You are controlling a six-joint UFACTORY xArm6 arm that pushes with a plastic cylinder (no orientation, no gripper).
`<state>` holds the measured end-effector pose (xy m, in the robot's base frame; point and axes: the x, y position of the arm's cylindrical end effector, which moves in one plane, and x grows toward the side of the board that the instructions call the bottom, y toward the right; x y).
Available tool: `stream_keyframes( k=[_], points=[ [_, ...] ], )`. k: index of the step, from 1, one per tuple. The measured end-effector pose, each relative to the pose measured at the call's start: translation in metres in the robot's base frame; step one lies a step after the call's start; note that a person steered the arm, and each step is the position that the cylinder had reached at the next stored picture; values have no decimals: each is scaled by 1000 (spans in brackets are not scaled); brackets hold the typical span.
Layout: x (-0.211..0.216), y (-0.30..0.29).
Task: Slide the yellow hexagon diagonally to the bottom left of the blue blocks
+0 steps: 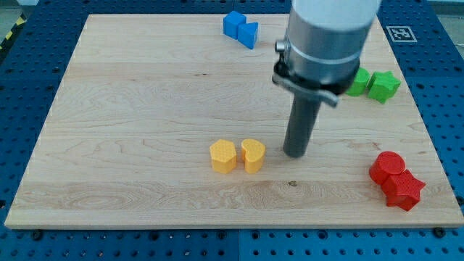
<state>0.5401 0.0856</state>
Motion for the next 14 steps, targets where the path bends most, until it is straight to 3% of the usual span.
stream_keyframes(
  k=[2,3,4,7,10,13,14],
  points=[
    [64,-36],
    [64,-67],
    [59,-68],
    [-13,-129],
    [6,-129],
    [-8,-67],
    [-8,-71]
  ],
)
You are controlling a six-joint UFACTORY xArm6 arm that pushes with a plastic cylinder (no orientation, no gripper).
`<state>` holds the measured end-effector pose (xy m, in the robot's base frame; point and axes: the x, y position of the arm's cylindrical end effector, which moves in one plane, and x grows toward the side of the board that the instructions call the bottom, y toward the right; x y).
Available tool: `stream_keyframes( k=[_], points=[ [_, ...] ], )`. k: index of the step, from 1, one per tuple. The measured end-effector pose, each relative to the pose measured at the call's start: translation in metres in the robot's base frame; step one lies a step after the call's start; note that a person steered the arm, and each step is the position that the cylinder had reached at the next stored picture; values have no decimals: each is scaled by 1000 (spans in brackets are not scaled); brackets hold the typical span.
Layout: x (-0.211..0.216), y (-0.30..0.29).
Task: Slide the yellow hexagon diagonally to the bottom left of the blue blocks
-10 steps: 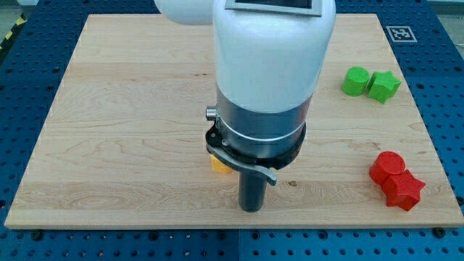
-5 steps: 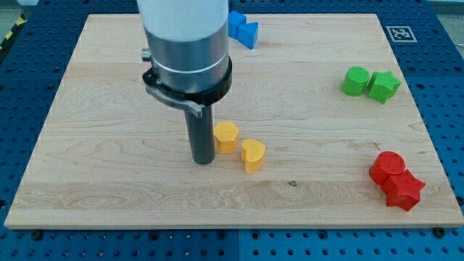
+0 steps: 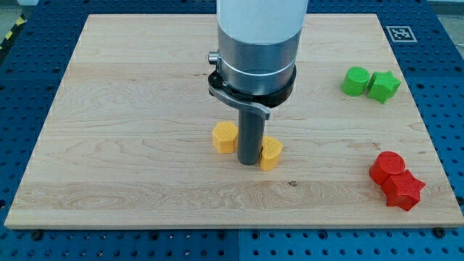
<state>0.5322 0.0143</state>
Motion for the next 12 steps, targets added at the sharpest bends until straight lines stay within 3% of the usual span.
stream_keyframes(
  k=[1,5,10,12],
  points=[
    [0,-30],
    [-69,-48],
    [-217,-56],
    [-223,-78]
  ],
)
